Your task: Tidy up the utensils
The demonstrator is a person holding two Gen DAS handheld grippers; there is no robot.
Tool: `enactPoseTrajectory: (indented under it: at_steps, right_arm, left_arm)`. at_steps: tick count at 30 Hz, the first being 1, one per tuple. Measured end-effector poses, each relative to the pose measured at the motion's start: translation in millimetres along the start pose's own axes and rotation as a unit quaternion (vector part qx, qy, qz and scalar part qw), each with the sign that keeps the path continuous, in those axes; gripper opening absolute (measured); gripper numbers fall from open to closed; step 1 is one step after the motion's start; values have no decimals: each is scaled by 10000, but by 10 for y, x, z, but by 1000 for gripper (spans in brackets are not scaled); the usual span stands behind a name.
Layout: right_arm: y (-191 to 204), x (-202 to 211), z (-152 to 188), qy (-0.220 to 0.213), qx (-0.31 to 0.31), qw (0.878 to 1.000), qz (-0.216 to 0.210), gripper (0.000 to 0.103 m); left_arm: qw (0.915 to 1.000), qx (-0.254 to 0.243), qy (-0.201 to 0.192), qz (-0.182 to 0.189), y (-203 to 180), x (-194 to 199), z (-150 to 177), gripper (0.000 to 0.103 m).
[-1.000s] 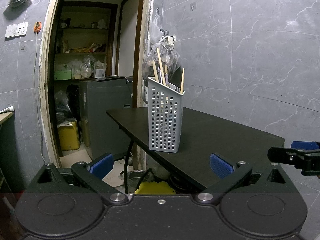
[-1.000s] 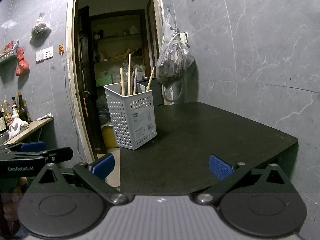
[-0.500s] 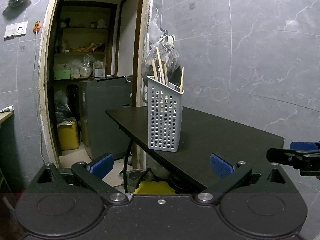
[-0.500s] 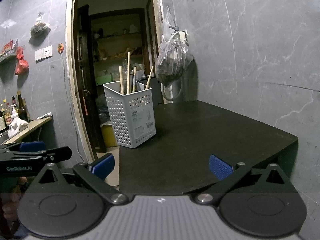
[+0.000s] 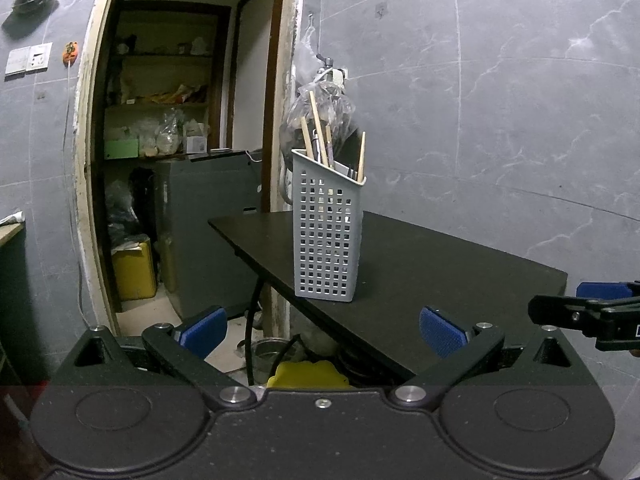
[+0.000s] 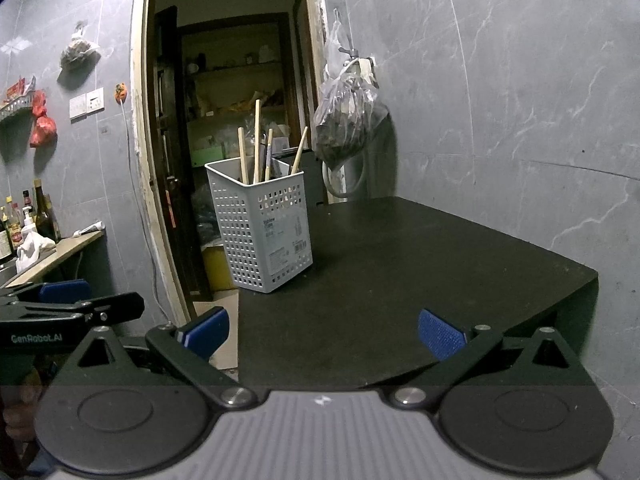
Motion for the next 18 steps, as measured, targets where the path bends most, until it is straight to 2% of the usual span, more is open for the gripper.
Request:
enactPoseTrajectory:
  at_steps: [18]
  right_arm:
    - [-20,-60,-4,76,12,10000,-12,103]
  left_arm:
    - [9999,-25,51,98,-1,-30,12,102]
Point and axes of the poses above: each gripper's, at about its wrist camera, not at the fingertips, and x roughly against the way its jaws point, y to its left, z to its underside, the point moved 4 cm from there along -x, roughly the way its jaws point
